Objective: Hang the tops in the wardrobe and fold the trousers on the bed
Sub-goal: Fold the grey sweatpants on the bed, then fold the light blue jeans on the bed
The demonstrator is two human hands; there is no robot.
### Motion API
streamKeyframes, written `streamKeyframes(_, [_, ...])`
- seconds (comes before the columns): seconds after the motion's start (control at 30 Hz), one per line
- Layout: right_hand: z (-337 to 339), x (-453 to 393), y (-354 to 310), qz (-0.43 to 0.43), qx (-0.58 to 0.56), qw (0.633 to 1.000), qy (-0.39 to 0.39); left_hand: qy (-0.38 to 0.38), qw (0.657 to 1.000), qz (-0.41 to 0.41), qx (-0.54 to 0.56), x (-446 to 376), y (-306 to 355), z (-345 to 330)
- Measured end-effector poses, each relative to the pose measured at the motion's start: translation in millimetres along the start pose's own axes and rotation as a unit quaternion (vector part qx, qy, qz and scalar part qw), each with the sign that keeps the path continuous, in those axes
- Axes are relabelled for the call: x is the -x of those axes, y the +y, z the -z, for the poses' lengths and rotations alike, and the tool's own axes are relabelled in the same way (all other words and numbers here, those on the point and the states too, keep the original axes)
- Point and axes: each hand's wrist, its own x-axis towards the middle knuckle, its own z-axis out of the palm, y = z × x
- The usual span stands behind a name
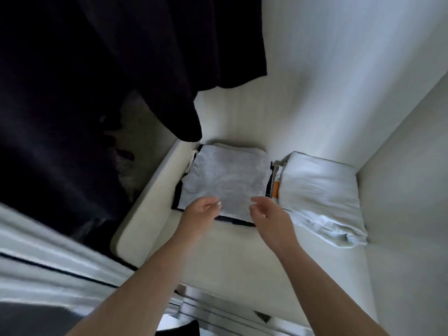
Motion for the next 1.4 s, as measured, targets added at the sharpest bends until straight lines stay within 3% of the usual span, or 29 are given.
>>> streamKeyframes(0.1, [13, 60, -44, 0.035, -0.077, 0.996, 0.015, 0.028, 0.996, -0.026, 0.085, 82, 23, 22])
streamKeyframes(0.27, [10, 157, -109, 0.110, -0.139, 0.983, -0.047, 0.090, 0.984, -0.061, 0.140, 222, 35, 82])
streamKeyframes(0.47, [-33, 267, -181, 0.202, -0.144, 0.947, -0.204, 0.219, 0.960, -0.095, 0.144, 366, 11, 173])
streamKeyframes(0.6, [-80, 327, -222, 0.259, -0.141, 0.898, -0.326, 0.340, 0.923, -0.085, 0.158, 445, -22, 221])
streamKeyframes(0.73, [-120, 390, -254, 0.334, -0.083, 0.827, -0.445, 0.480, 0.853, -0.047, 0.197, 527, -61, 247])
streamKeyframes(0.9, [-166, 478, -261, 0.373, -0.065, 0.714, -0.589, 0.617, 0.753, 0.023, 0.229, 635, -114, 228])
streamKeyframes(1.03, [-195, 575, -242, 0.381, -0.035, 0.591, -0.711, 0.731, 0.618, 0.070, 0.281, 726, -158, 175])
streamKeyframes(1.17, [-196, 670, -207, 0.387, -0.002, 0.475, -0.790, 0.798, 0.495, 0.090, 0.331, 802, -187, 118])
streamKeyframes(1.27, [-196, 733, -182, 0.397, 0.033, 0.409, -0.821, 0.838, 0.416, 0.101, 0.338, 853, -203, 92])
streamKeyframes(1.4, [-209, 811, -164, 0.403, 0.056, 0.370, -0.835, 0.859, 0.366, 0.111, 0.340, 910, -232, 71])
